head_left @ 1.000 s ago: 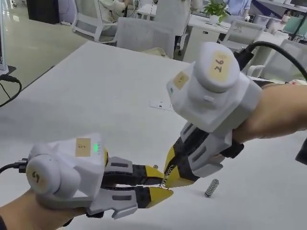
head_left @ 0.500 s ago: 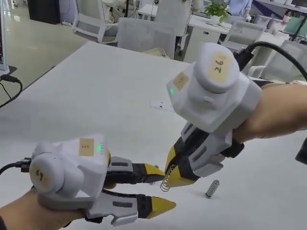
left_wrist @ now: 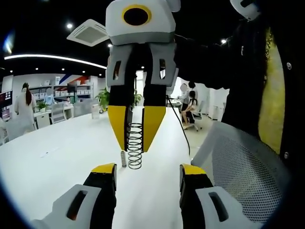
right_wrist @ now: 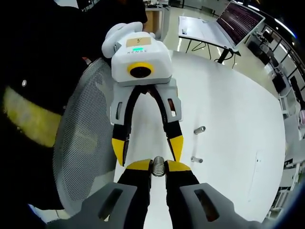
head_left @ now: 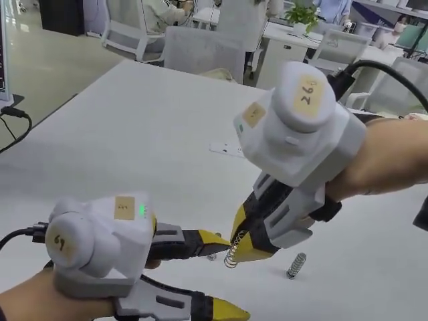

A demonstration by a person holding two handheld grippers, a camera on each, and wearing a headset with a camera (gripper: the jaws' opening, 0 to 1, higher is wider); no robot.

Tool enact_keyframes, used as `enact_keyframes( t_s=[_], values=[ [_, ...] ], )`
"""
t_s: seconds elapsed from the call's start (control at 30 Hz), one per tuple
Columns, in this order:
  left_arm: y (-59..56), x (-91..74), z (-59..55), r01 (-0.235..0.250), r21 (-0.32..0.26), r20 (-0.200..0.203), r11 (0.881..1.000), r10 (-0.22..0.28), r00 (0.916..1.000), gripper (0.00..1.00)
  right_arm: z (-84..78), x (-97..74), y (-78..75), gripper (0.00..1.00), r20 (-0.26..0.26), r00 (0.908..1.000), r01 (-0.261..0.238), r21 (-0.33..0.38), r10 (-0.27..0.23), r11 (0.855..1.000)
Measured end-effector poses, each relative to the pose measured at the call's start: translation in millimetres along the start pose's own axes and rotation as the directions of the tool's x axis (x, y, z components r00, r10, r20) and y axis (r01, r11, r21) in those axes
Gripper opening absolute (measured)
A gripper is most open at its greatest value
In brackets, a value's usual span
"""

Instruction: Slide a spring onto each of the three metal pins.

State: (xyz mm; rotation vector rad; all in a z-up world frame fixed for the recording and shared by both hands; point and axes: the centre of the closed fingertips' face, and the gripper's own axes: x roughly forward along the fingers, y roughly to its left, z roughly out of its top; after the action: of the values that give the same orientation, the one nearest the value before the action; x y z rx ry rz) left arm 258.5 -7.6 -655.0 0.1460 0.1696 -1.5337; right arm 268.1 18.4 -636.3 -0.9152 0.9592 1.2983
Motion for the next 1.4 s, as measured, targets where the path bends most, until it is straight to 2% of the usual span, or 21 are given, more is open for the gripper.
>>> enact_keyframes(
  t_s=[0.07, 0.37, 0.57, 1.0, 1.4],
  values=[
    [-1.0, 0.6, -1.1, 0.001, -0.017, -0.008, 1.0, -0.001, 1.0, 0.58, 0.0, -0.2, -0.3, 0.08, 0.0, 1.0, 0.002, -0.002, -0.002, 1.0],
    [-7.3, 1.6, -3.6, 0.021, -0.045, -0.025, 0.999, -0.022, 0.9994, 0.75, -0.7, -0.5, -2.4, 0.08, -0.003, 0.9999, 0.013, -0.005, -0.013, 1.0],
    [-9.1, 1.4, -6.2, 0.023, -0.058, -0.038, 0.998, -0.025, 0.999, 0.81, 0.5, -0.6, -3.6, 0.08, 0.001, 0.9999, 0.015, -0.005, -0.015, 1.0],
    [-6.9, -5.4, -14.1, 0.005, -0.048, -0.063, 0.999, -0.008, 0.998, 0.84, 1.2, -0.4, -9.7, 0.08, 0.005, 0.9997, 0.022, 0.001, -0.022, 1.0],
    [4.3, -25.2, -26.5, -0.06, -0.073, -0.071, 0.996, 0.055, 0.9959, 0.85, 0.7, 0.0, -20.3, 0.08, 0.004, 0.9995, 0.03, 0.006, -0.03, 1.0]
  ],
)
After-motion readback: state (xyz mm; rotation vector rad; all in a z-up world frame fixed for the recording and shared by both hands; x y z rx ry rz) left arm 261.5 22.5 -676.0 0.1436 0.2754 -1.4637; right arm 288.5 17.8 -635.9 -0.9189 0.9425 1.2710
